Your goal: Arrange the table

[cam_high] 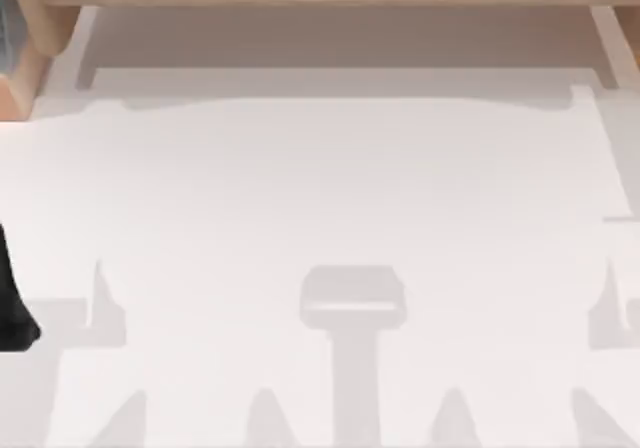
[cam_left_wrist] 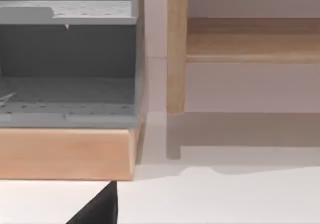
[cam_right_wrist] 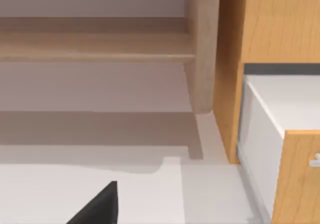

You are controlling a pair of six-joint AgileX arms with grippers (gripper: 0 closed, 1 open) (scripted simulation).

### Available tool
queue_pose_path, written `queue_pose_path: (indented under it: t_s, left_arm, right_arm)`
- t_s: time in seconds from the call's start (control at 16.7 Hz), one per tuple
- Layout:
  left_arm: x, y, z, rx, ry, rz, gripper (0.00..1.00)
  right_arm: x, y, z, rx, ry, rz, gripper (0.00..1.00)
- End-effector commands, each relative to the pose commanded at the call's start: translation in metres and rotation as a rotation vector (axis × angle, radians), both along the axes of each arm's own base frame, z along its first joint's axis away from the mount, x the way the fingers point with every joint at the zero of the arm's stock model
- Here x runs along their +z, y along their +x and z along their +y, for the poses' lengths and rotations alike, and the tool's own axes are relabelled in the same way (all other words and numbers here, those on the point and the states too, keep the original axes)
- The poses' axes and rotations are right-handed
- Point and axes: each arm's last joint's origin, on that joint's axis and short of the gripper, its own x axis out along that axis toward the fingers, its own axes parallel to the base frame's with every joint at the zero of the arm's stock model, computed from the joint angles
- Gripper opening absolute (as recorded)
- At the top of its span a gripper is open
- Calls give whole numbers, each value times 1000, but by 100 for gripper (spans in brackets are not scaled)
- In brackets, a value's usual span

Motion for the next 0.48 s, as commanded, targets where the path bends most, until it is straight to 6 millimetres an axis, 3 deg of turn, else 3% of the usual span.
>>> queue_pose_path:
  t_s: [0.24,0.48]
  left_arm:
    - [0,0,0,0,0,0,100]
    - [0,0,0,0,0,0,100]
  right_arm:
    - [5,0,-1,-11,3,26,100]
    - [38,2,-7,-80,23,176,100]
